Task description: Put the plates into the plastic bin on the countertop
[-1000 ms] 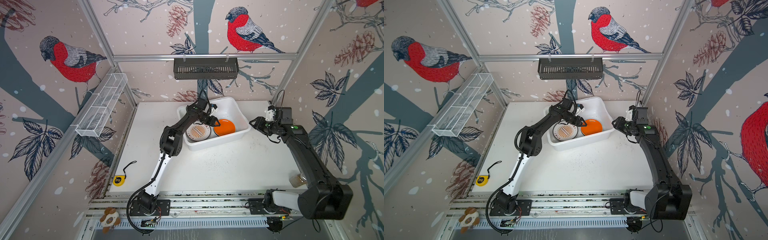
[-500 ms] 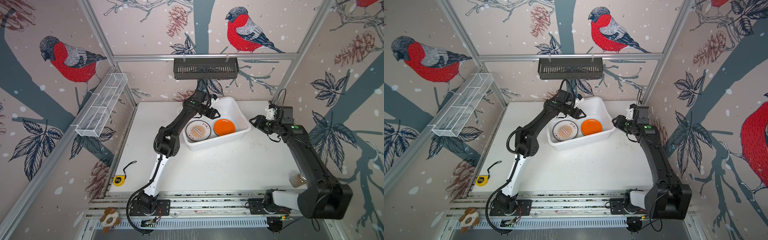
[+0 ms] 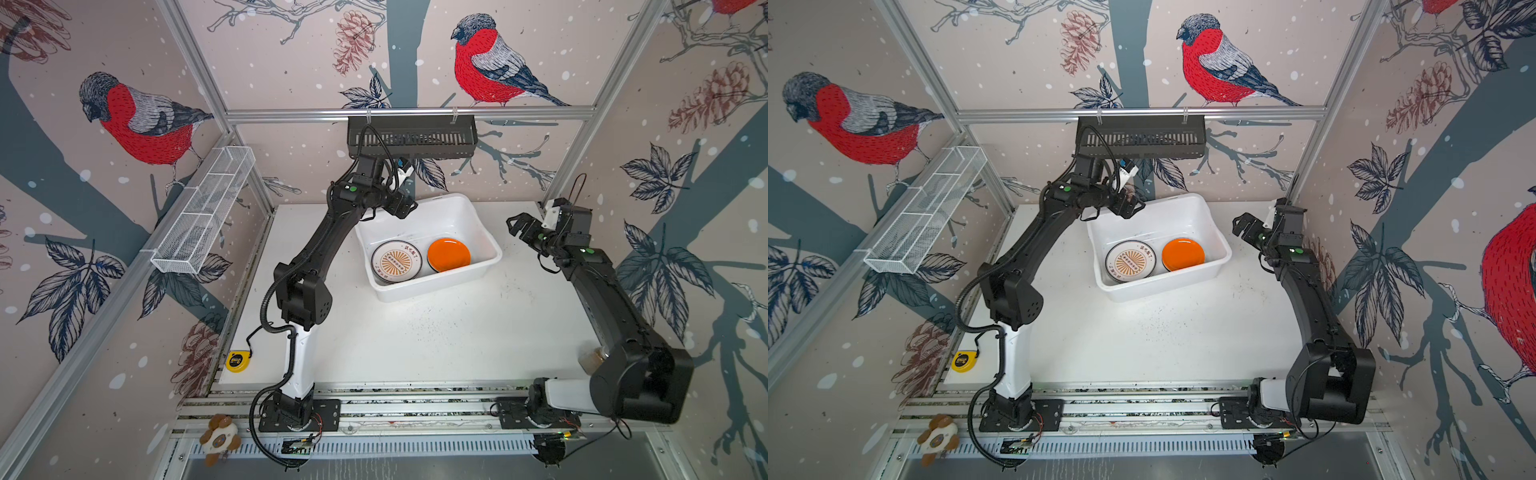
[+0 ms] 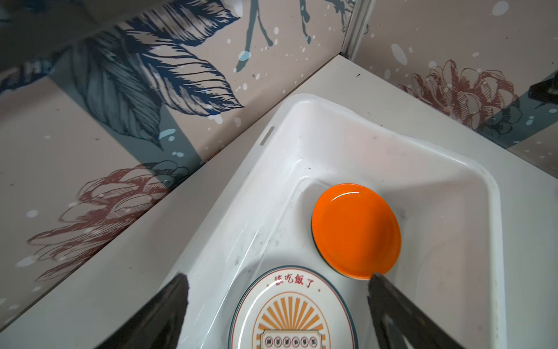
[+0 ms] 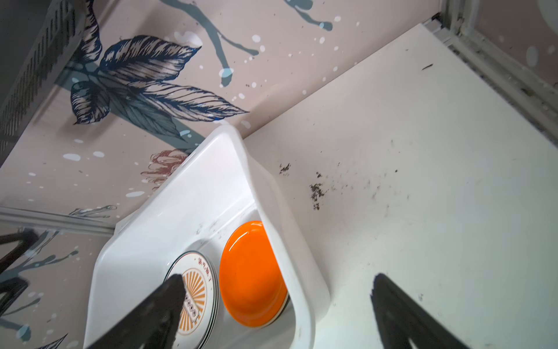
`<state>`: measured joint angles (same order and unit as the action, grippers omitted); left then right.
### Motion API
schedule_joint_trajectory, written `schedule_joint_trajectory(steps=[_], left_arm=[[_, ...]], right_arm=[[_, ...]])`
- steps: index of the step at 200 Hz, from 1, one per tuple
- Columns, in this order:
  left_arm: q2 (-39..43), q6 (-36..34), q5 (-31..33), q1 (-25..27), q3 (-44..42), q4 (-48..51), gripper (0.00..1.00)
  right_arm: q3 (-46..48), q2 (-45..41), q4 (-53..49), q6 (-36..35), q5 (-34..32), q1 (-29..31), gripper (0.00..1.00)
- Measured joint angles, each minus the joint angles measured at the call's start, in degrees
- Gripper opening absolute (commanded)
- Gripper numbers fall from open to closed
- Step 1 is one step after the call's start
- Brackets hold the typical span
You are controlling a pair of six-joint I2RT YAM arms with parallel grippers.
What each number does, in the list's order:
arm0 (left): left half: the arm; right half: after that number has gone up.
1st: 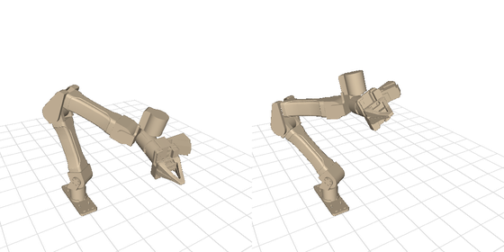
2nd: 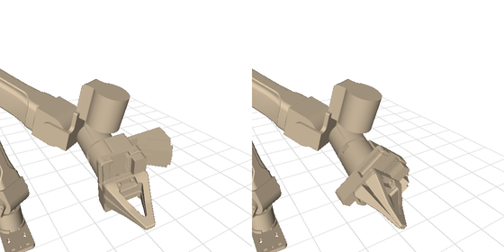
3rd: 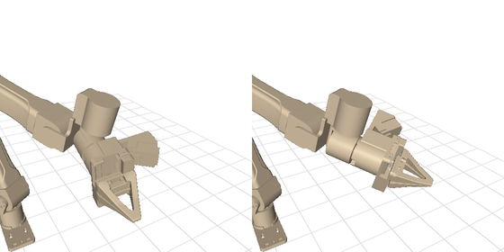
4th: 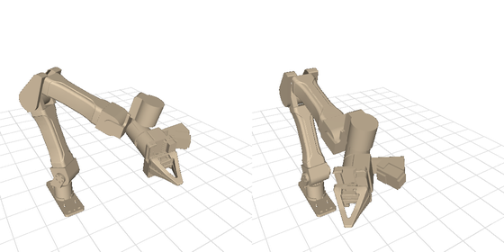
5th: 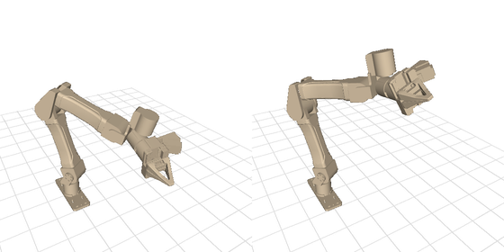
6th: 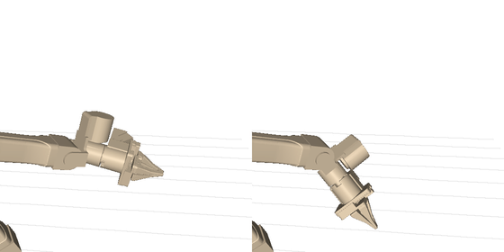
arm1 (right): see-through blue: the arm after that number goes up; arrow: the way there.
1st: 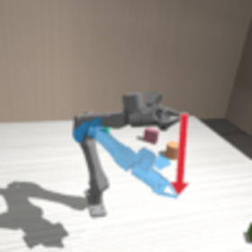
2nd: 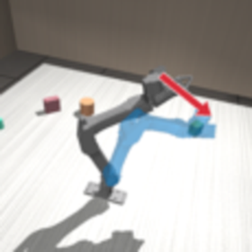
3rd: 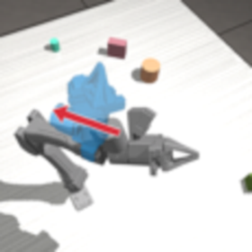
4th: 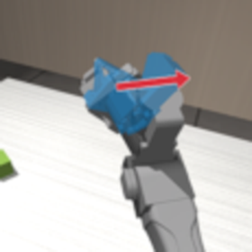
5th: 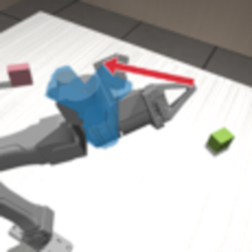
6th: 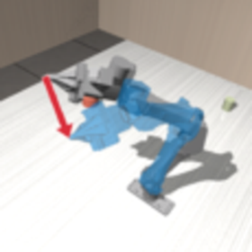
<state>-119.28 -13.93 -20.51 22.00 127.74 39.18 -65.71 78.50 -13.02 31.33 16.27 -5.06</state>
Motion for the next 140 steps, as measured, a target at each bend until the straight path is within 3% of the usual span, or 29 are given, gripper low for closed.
schedule_joint_trajectory(steps=[36,70,140], left_arm=[[11.08,-0.37,10.56,-2.54,-11.85,-2.36,0.94],[19.26,0.42,16.17,-7.19,-25.27,-5.49,0.94],[24.55,12.5,20.96,-20.44,-45.46,-17.68,0.98]], right_arm=[[0.59,1.2,5.68,-1.57,-5.97,-0.37,1.0],[5.31,1.33,13.75,-3.52,-11.8,-0.48,1.0],[18.8,-1.14,31.95,-10.54,-20.2,-0.63,1.0]])
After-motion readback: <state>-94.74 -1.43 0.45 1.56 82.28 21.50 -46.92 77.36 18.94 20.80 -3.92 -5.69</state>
